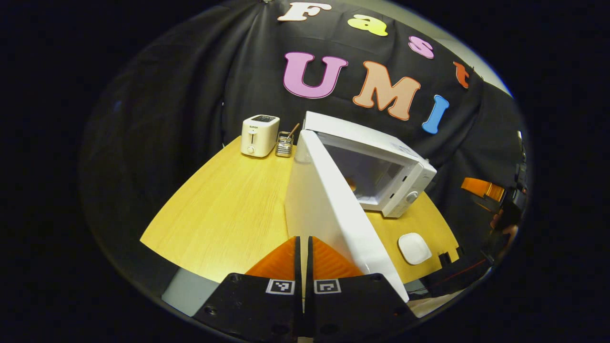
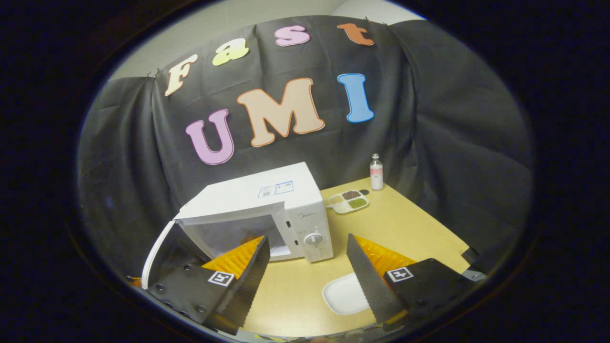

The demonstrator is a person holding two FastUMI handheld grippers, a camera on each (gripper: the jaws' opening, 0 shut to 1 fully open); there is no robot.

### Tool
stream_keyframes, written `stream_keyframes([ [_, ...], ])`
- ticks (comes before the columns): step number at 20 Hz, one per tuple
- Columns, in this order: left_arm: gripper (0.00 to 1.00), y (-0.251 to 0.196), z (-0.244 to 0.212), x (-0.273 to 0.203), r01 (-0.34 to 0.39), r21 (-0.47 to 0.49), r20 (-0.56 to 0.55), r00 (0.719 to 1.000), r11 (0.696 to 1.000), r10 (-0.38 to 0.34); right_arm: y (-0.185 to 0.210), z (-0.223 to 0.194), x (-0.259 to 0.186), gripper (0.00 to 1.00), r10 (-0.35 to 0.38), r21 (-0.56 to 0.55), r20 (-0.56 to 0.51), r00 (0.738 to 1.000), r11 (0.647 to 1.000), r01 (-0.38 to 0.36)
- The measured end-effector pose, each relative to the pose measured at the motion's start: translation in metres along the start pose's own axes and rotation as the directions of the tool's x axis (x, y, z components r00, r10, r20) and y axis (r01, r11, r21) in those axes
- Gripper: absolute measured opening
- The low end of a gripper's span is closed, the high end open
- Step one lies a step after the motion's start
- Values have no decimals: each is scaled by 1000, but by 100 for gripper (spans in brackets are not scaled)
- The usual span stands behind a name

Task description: Open the microwave oven with the left hand, put the food in, and close the microwave oven.

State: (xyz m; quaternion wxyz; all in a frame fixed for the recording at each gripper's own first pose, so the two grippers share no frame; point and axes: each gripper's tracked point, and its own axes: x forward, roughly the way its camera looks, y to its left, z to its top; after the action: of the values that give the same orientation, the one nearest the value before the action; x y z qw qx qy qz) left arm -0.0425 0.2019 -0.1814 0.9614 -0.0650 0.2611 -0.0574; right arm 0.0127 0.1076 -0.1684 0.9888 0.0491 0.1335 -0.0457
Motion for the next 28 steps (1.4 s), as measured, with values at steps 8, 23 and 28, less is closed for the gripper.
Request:
stream_keyframes([
  [8,0,-92,-4,22,-2,-6,48,999,1000,2,-74,20,-4,91,11,-19,22,1000,1000,-11],
  [23,2,-230,33,95,112,143,122,984,983,-130,-164,14,-20,92,-39,-16,26,999,999,40],
  [28,1,-240,43,119,112,170,122,984,979,-133,-175,12,-19,92,-55,36,25,998,998,54],
])
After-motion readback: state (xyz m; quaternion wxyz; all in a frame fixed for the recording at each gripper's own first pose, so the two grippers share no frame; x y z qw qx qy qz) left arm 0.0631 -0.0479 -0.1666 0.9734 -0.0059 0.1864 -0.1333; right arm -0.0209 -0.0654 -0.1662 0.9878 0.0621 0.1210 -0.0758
